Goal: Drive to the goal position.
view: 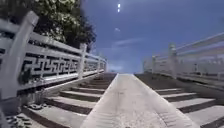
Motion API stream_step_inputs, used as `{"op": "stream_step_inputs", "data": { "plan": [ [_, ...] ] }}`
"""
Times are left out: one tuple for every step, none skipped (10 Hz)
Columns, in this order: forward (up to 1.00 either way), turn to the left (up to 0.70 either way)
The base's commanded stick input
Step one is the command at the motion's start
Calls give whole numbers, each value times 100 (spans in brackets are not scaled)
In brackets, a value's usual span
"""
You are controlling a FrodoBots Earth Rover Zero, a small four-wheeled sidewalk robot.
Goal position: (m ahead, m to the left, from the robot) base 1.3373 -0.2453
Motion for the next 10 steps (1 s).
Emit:
{"op": "stream_step_inputs", "data": {
  "plan": [
    [45,-4],
    [45,0],
    [45,0],
    [45,0],
    [45,-1],
    [45,-13],
    [44,-20],
    [40,-1],
    [0,0],
    [0,0]
  ]
}}
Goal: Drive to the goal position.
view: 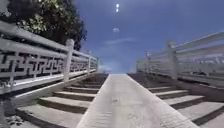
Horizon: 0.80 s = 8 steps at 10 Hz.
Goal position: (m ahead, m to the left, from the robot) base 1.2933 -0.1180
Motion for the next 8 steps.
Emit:
{"op": "stream_step_inputs", "data": {
  "plan": [
    [0,0],
    [0,0],
    [0,-7],
    [0,-45],
    [0,-45],
    [0,-45],
    [0,-45],
    [0,-33]
  ]
}}
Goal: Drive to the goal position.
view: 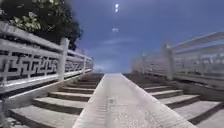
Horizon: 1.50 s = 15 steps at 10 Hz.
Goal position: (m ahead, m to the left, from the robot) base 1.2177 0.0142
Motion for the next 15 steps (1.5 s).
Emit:
{"op": "stream_step_inputs", "data": {
  "plan": [
    [0,-10],
    [0,-42],
    [0,-45],
    [0,-45],
    [0,-45],
    [21,-87],
    [44,-3],
    [45,0],
    [45,0],
    [45,0],
    [9,0],
    [0,0],
    [0,0],
    [0,0],
    [0,0]
  ]
}}
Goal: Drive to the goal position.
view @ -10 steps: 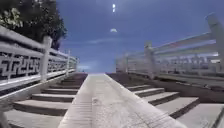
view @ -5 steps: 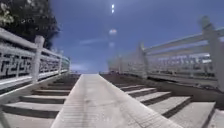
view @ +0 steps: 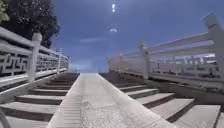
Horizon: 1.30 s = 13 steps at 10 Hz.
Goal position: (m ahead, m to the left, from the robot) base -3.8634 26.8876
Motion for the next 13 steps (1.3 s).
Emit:
{"op": "stream_step_inputs", "data": {
  "plan": [
    [0,0],
    [0,0],
    [31,0],
    [45,0],
    [45,0],
    [45,19],
    [45,20],
    [45,24],
    [45,27],
    [45,27],
    [45,27],
    [45,27],
    [45,9]
  ]
}}
